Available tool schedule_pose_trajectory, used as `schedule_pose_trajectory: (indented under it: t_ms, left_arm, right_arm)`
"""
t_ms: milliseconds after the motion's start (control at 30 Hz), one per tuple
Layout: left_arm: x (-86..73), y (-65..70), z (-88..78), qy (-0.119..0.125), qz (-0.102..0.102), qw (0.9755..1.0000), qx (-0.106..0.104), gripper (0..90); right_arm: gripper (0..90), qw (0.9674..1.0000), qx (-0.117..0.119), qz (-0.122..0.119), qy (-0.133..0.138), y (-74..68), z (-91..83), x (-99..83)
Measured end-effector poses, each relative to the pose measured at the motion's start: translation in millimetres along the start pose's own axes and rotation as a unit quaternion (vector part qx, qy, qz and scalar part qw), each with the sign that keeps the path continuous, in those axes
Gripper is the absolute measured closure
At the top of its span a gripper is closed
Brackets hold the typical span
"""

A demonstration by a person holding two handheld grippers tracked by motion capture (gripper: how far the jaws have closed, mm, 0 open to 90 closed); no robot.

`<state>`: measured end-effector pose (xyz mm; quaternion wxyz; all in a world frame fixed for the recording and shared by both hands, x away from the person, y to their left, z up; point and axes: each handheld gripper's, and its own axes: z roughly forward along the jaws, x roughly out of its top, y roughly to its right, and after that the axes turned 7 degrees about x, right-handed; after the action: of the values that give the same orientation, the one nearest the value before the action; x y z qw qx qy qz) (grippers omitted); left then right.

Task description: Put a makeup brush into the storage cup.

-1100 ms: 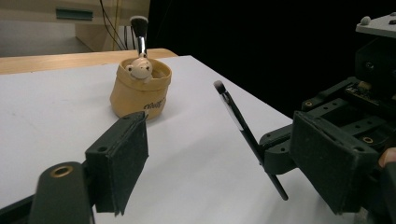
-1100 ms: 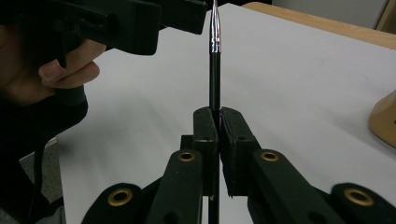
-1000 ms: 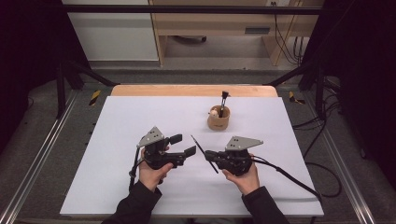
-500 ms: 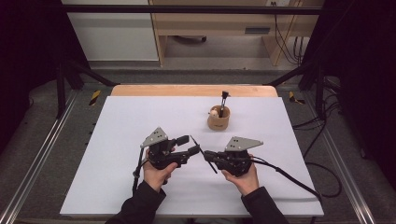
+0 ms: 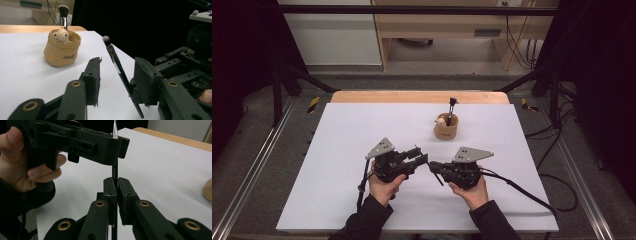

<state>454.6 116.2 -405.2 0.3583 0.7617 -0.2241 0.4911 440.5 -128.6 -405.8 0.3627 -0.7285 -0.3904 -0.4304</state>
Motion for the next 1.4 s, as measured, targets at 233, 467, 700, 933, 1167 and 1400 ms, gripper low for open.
schedule_pose_trajectory:
  t_ms: [233,467,700,933,1167,1400]
  left_arm:
    - [-2.3,0.6,1.5,-0.006,-0.014,0.9999,-0.006,67.5]
    - [-3.3,0.1,1.2,-0.008,-0.025,0.9996,-0.012,75.2]
    - [-3.7,1.8,0.5,-0.007,-0.031,0.9993,-0.019,80.7]
    - [-3.5,7.1,-1.2,-0.002,-0.021,0.9995,-0.022,84.8]
    - [-2.2,7.8,-4.6,0.005,-0.010,0.9999,-0.012,85.0]
    - [-1.7,13.8,-5.6,0.005,0.004,0.9999,-0.009,85.0]
  right_arm:
    - [85.7,1.0000,0.001,-0.001,-0.001,-0.5,0.5,-0.1]
    - [85.7,1.0000,0.004,-0.002,-0.002,-1.0,1.4,-0.2]
    - [85.6,1.0000,0.004,-0.005,-0.005,-1.6,3.4,-0.9]
    - [85.3,0.9999,0.008,-0.006,-0.006,-3.2,5.0,-0.9]
    - [72.7,0.9999,0.001,-0.010,-0.005,-3.5,4.3,-0.4]
    - [63.4,0.9999,-0.005,-0.014,-0.004,-3.6,6.2,-0.8]
